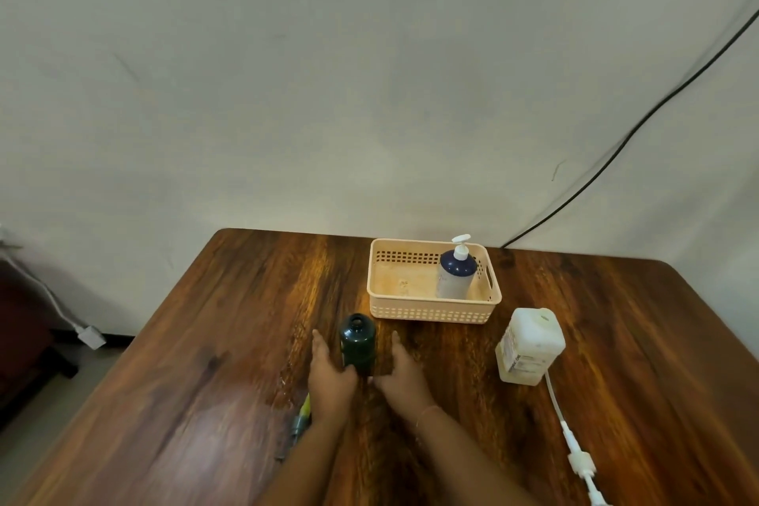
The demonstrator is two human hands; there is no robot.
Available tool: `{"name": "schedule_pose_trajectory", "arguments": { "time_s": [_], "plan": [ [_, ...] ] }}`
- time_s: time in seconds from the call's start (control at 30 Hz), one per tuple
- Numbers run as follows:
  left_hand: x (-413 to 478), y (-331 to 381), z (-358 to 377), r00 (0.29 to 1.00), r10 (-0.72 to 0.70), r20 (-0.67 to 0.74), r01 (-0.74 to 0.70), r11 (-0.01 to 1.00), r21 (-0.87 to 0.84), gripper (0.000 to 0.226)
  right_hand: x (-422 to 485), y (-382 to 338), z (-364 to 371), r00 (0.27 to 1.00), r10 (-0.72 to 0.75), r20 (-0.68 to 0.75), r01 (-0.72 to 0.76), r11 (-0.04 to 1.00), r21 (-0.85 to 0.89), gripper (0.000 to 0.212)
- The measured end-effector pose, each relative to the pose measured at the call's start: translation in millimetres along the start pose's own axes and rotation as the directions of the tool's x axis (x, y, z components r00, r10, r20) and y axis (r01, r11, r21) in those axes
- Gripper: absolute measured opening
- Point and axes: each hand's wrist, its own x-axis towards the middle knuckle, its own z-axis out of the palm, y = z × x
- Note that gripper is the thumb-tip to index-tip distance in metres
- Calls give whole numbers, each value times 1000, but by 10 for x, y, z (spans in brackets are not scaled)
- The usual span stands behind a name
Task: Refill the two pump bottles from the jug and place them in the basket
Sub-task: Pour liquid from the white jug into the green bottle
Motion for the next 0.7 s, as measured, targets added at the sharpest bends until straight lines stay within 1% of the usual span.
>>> {"name": "schedule_pose_trajectory", "arguments": {
  "time_s": [0.1,0.17,0.23,0.33,0.4,0.57,0.63,0.7],
  "plan": [
    [78,74,-118,991,48,125,-47,999,-8,77,33,-115,93,999,6,51,-7,1000,27,58],
    [112,107,-140,985,56,165,-59,998,12,69,52,-129,142,997,16,75,-19,999,42,54],
    [133,108,-136,982,71,173,-76,997,19,62,52,-146,158,996,17,85,-22,998,59,52],
    [125,88,-75,985,81,150,-78,997,-28,56,24,-157,119,997,5,77,-12,996,92,48],
    [87,99,-2,987,81,139,-79,997,-22,50,-6,-106,62,997,9,72,-18,993,116,45],
    [-91,127,286,976,43,215,-47,999,14,23,-119,131,-147,998,50,-23,-44,979,197,41],
    [-176,149,425,968,53,244,-52,999,-11,28,-183,217,-261,996,75,-55,-62,976,208,43],
    [-260,181,531,959,56,278,-54,998,-14,40,-229,295,-365,993,80,-88,-62,979,196,48]
  ]
}}
